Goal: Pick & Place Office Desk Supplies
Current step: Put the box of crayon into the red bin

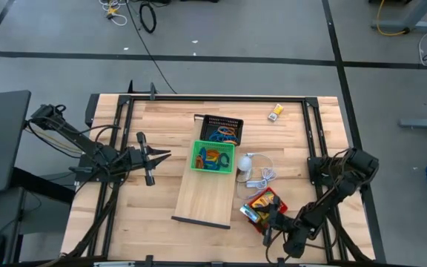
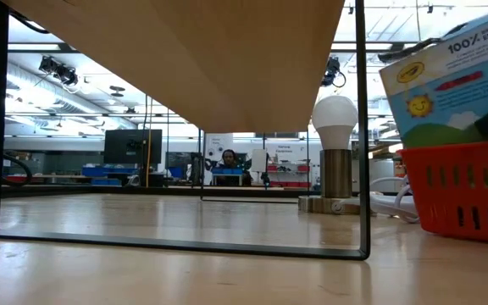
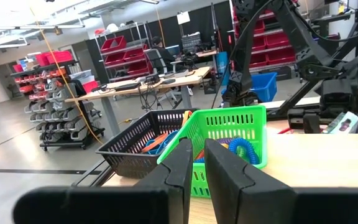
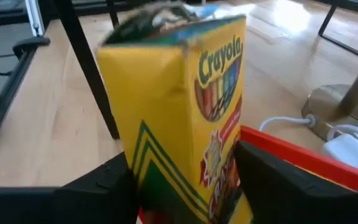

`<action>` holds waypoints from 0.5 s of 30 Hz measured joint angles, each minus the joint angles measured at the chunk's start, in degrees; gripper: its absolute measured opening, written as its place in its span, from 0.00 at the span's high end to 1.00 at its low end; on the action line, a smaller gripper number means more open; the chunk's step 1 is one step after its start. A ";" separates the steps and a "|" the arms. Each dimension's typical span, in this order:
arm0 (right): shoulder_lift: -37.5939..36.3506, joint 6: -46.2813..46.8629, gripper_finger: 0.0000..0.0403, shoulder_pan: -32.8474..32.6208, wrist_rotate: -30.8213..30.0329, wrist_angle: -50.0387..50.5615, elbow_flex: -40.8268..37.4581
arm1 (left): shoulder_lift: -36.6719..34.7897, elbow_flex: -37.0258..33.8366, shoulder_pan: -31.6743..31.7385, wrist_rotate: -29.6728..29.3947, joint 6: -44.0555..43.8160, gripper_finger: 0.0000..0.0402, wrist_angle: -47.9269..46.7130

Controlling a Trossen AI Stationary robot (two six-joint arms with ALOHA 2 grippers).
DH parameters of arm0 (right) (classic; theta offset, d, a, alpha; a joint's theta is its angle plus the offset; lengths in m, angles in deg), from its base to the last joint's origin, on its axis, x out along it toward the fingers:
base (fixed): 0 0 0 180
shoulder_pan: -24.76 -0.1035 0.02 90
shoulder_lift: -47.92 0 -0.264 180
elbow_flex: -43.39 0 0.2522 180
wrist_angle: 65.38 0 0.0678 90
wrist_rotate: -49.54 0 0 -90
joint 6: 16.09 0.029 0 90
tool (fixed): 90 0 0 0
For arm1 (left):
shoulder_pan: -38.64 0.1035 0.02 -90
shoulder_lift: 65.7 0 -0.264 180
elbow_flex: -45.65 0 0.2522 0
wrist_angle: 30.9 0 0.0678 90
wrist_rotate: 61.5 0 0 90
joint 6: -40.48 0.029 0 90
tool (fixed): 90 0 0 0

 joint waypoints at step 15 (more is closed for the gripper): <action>-4.44 -14.43 0.58 1.24 -2.82 -0.37 4.99 | 0.01 0.00 0.01 -0.01 -0.01 0.88 -0.22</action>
